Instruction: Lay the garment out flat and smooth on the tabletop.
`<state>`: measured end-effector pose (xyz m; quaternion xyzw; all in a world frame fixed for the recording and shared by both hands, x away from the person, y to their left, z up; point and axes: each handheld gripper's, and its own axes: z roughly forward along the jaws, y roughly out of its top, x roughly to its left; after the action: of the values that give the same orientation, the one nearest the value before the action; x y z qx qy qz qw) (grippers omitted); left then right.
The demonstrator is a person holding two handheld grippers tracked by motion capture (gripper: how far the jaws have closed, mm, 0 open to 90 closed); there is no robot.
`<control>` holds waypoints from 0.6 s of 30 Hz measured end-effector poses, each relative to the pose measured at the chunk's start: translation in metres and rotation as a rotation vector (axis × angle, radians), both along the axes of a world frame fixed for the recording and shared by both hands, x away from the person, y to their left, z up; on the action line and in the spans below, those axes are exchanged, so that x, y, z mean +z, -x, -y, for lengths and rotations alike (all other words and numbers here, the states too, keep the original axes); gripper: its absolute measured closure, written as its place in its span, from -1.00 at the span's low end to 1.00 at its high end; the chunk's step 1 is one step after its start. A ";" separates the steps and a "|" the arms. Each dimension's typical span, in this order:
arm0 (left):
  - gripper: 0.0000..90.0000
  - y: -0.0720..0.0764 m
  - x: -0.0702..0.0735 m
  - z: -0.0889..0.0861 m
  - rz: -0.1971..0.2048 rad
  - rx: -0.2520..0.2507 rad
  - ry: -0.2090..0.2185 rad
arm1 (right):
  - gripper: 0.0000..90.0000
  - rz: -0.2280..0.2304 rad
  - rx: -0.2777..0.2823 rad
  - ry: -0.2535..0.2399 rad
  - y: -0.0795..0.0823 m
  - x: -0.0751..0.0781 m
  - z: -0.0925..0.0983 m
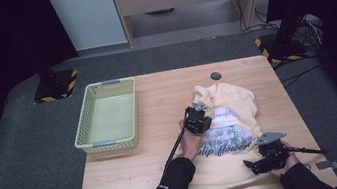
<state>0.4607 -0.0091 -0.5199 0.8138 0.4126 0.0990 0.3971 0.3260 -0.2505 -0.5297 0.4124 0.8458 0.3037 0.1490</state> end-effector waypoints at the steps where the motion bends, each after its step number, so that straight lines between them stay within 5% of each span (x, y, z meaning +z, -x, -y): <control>1: 0.69 0.001 0.000 0.001 0.000 -0.012 0.000 | -0.93 0.000 0.000 0.000 0.000 0.000 0.000; 8: 0.34 0.003 0.032 -0.016 0.125 0.047 0.024 | -0.93 0.001 0.002 -0.001 0.000 0.000 0.000; 15: 0.04 -0.011 0.039 -0.032 0.167 0.099 -0.058 | -0.93 0.001 0.002 -0.001 0.000 0.000 0.000; 18: 0.00 -0.017 0.031 -0.036 0.143 0.090 -0.067 | -0.93 0.002 0.002 -0.001 0.000 0.000 0.000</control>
<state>0.4781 0.0266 -0.4885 0.7981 0.4160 0.1885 0.3931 0.3261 -0.2506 -0.5299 0.4112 0.8461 0.3047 0.1491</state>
